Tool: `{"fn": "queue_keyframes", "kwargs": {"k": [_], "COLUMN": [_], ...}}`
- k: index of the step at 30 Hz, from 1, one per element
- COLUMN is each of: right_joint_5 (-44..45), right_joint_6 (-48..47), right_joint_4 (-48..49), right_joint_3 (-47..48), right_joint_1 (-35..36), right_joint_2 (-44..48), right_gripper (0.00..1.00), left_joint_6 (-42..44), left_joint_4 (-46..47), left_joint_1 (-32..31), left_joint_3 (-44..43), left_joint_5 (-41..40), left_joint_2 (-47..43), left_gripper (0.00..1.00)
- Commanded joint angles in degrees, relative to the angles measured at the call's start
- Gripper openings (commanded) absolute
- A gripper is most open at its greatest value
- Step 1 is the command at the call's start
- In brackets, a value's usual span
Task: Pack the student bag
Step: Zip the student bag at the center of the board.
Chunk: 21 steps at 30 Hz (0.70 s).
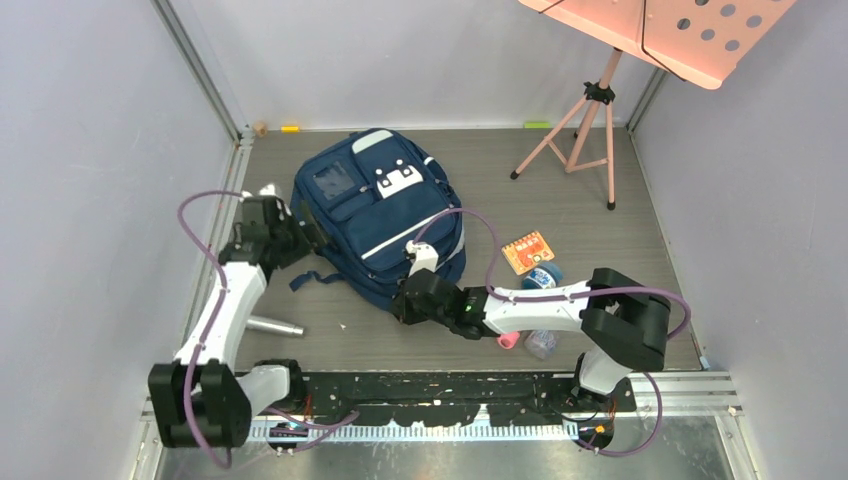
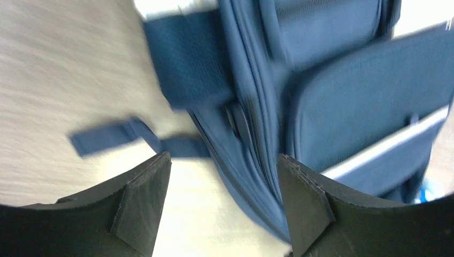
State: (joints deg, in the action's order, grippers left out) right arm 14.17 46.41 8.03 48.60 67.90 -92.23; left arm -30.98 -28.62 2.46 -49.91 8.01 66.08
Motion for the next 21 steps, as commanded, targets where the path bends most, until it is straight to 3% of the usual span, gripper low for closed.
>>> {"fn": "queue_keyframes", "kwargs": {"k": [1,8,21], "right_joint_5": [-2.7,-3.4,-3.8], "right_joint_6": [-1.2,-0.7,-0.6], "right_joint_4": [1.3,2.1,1.9], "right_joint_3": [3.2,4.0,5.0], "right_joint_1": [0.9,0.9,1.0], "right_joint_2": [-1.4,-2.9,-4.4], "right_gripper": [0.0,0.01,0.01], "left_joint_6": [-7.8,-16.0,-21.3], "left_joint_4": [1.7,4.2,14.4], "left_joint_1": [-7.2,-11.4,-13.4], "left_joint_3": [8.7,17.9,24.5], "left_joint_5": [2.4,4.0,4.4], "left_joint_2": [-7.5,-15.7,-13.6], "left_gripper": [0.73,0.72,0.74]}}
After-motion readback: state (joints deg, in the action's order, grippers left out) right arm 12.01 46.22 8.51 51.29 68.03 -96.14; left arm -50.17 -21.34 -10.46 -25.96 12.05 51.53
